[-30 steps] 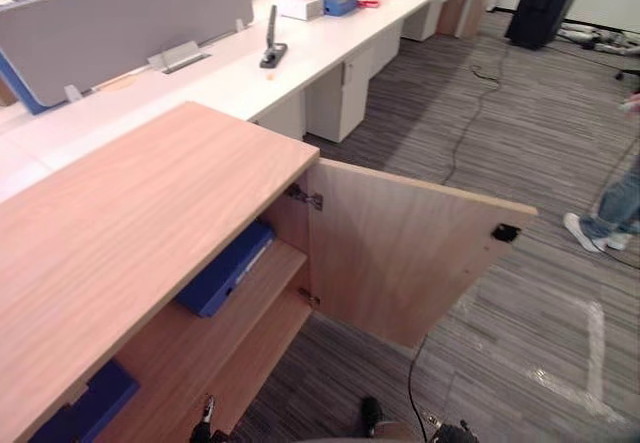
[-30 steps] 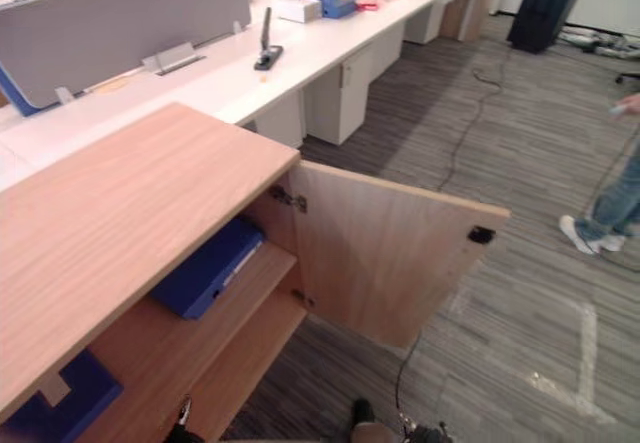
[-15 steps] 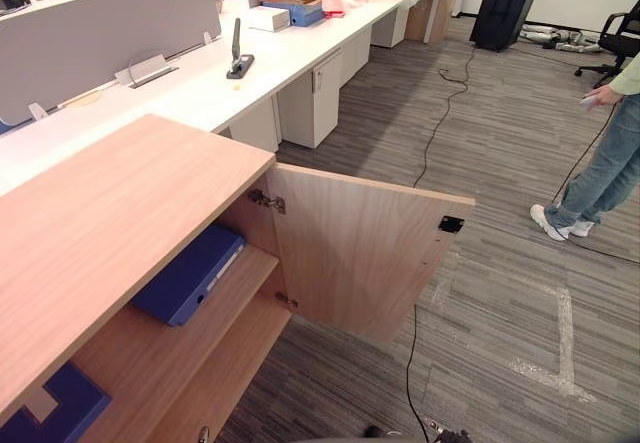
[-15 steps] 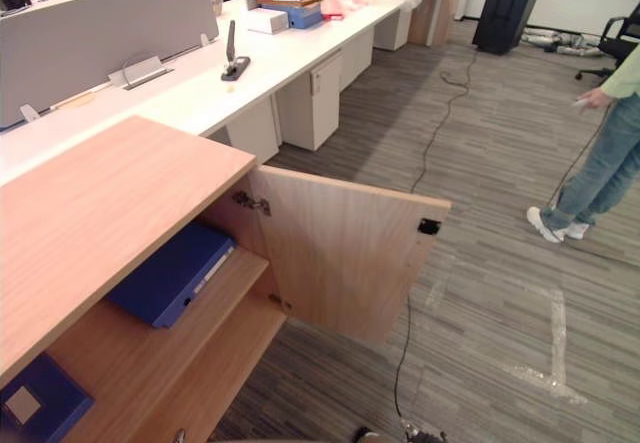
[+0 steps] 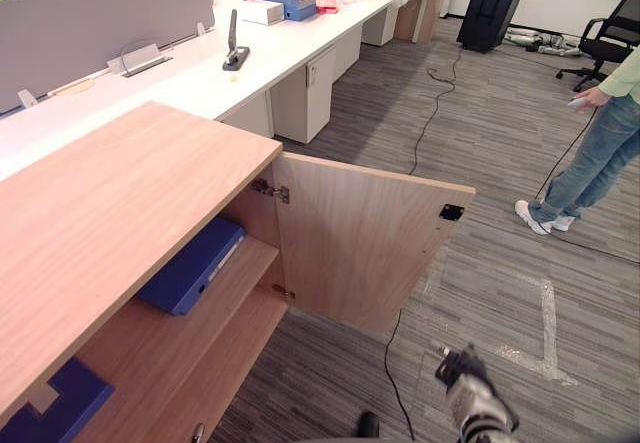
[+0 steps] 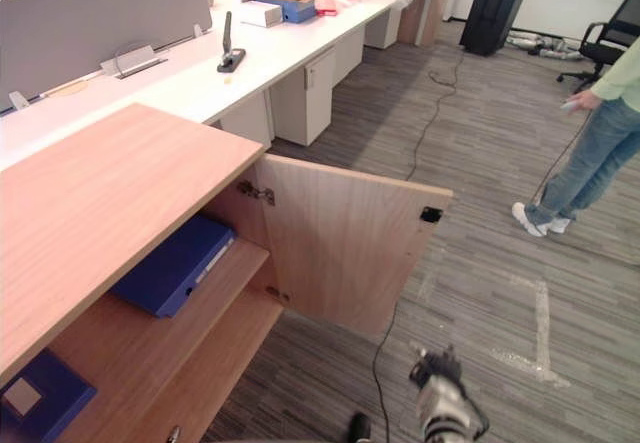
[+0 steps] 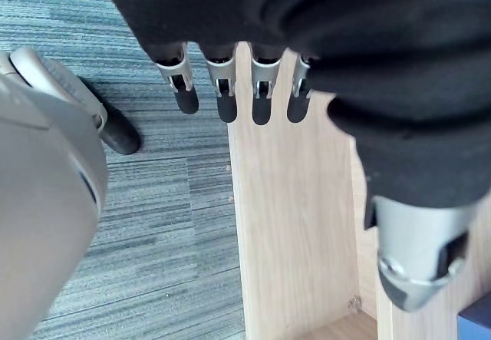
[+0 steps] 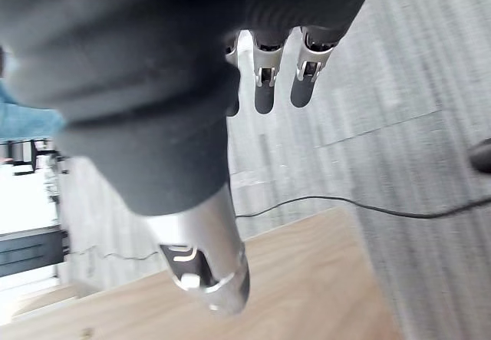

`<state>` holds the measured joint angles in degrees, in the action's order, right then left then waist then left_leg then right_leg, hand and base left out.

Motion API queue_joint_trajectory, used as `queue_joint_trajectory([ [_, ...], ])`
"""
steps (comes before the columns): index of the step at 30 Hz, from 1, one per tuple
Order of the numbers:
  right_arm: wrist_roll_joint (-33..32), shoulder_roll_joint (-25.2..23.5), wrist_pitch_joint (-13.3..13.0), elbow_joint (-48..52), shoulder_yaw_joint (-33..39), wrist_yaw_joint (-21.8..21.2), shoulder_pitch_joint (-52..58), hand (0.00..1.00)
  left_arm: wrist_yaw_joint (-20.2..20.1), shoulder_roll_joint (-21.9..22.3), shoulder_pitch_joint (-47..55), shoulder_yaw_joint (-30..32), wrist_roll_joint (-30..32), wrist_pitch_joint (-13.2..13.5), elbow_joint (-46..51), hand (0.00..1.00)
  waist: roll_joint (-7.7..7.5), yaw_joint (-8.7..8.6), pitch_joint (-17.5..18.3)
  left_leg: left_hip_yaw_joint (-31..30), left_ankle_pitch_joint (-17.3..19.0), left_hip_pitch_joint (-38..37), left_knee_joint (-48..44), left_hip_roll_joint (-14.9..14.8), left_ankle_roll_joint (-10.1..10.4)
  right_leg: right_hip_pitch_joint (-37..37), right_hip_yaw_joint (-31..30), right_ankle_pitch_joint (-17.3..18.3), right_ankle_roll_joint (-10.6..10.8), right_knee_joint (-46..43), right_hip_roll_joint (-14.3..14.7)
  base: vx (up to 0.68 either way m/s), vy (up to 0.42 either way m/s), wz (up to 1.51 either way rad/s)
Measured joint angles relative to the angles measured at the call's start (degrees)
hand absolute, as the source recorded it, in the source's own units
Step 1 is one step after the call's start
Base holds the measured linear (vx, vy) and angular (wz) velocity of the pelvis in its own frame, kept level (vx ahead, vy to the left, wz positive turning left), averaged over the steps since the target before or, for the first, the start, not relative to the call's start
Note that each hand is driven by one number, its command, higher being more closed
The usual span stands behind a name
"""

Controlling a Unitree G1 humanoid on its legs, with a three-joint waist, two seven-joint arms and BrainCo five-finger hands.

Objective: Walk over to the cabinet, pick up the folder, carry it to the office cabinet, place the folder inside the office cabinet, then close the office cabinet door

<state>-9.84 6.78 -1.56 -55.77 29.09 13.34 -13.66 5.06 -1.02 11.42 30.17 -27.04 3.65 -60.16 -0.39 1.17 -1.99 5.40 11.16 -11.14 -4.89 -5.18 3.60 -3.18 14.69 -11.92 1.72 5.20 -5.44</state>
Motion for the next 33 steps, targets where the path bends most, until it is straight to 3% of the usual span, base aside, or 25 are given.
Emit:
queue_joint_trajectory([
  [5, -0.08, 5.36, -0.16, -0.38, -2.21, 0.68, -9.48, 0.00, -0.49, -1.58, 1.73, -1.04, -0.55, 0.00, -0.08, 0.00, -0.18, 0.57, -0.35, -0.14, 0.79, 0.01, -0.40, 0.43, 0.04, -0.01, -1.03, -0.39, 0.06, -0.01, -0.17, -0.04, 0.074, -0.03],
  [11, -0.07, 10.39, -0.10, -6.00, -2.31, 0.68, -20.36, 0.00, -1.10, -1.56, 1.60, -1.93, -1.93, 0.23, -0.01, 0.00, 1.80, 1.41, -1.42, -3.11, 0.63, 0.13, -0.42, 0.18, 0.08, 0.05, -0.56, -0.64, -0.21, -0.35, 0.24, 0.05, 0.038, 0.04],
  [23, -0.28, 18.88, 0.47, -15.39, -0.78, 0.76, -36.18, 0.00, -1.78, -1.62, 1.21, -2.26, -2.78, 0.69, 2.37, 0.00, 2.19, 2.99, -3.76, -9.02, -2.26, 2.17, 0.64, 1.14, -0.03, 0.33, 3.46, -0.71, -0.09, -0.39, -1.65, 0.02, 0.050, 0.21],
  [29, -1.42, 22.32, 1.53, -16.25, 0.02, 0.06, -38.59, 0.00, -1.77, -1.67, 1.21, -2.21, -3.03, 0.81, 2.47, 0.00, 2.42, 3.16, -6.39, -11.51, -2.19, 3.26, 1.53, 1.11, 0.27, 0.07, 5.26, -0.48, -0.22, -0.36, -2.09, -0.04, 0.031, 0.19],
  [33, -4.31, 23.37, 1.45, -16.24, -4.71, -2.09, -38.90, 0.00, -1.77, -1.74, 1.21, -2.13, -3.03, 0.81, 2.39, 0.00, 2.98, 2.96, -7.25, -11.74, -2.20, 3.31, 1.49, 1.07, 0.29, 0.05, 5.26, -0.29, 0.06, -0.36, -2.04, 0.00, 0.042, 0.01],
])
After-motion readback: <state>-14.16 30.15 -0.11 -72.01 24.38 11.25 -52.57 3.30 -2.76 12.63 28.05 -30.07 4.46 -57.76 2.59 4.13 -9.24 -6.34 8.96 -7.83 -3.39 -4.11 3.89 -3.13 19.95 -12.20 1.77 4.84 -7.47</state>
